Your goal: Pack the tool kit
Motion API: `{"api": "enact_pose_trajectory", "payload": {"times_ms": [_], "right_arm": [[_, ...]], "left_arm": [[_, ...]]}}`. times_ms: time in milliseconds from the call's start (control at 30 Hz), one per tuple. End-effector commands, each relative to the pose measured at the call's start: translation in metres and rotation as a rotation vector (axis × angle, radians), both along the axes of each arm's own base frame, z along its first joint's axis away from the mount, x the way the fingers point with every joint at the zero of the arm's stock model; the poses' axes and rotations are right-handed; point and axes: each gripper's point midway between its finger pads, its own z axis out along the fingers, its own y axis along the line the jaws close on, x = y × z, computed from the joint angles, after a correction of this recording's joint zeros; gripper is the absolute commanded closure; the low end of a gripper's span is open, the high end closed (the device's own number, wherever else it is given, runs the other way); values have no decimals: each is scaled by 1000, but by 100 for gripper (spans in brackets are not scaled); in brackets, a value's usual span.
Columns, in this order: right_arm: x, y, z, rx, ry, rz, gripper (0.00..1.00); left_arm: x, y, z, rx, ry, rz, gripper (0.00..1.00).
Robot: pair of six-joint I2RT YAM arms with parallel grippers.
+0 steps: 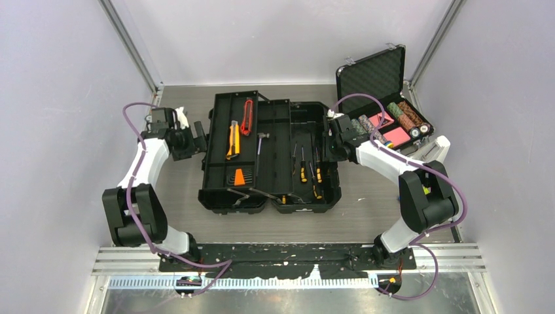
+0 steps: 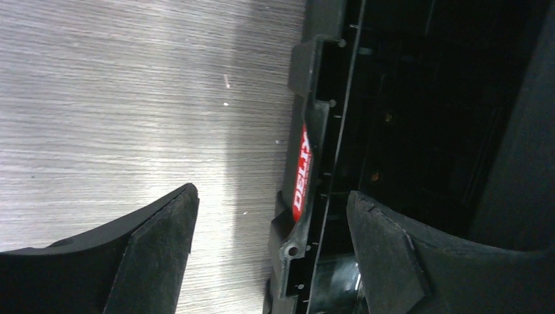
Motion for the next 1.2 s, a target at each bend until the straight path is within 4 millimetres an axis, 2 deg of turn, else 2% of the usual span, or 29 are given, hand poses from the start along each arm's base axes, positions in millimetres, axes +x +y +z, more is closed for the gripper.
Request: {"api": "enact_pose_trajectory", "payload": {"times_ms": [0,133,333,400,500,633,700,867,1167], "right_arm": [[-5,-23,-4,-45,27,-68,90],[-7,-21,-4,-35,32,-64,90],[-9,-19,-6,-20,38,-64,90],[-9,-17,-6,-10,39,-59,90],[-9,-15,-6,2,37,-56,90],[-10,-11,-3,25,32,-51,89],[-10,-7,0,45,25,-44,89],[-12,7,13,96,-2,-17,87],[-15,42,36,182,-56,-24,86]], "left_arm": [[10,-14,7,-69,-42,-69,20],[15,-15,-8,-87,2,-63,26],[21,-24,-26,-134,40,-77,41],[21,-27,-26,-143,42,-86,47],[21,-28,-22,-137,30,-96,63],[18,-28,-10,-115,-15,-102,91],[17,-23,1,-84,-45,-94,100],[12,-10,26,25,-97,-50,100],[13,19,91,312,-211,55,100]]}}
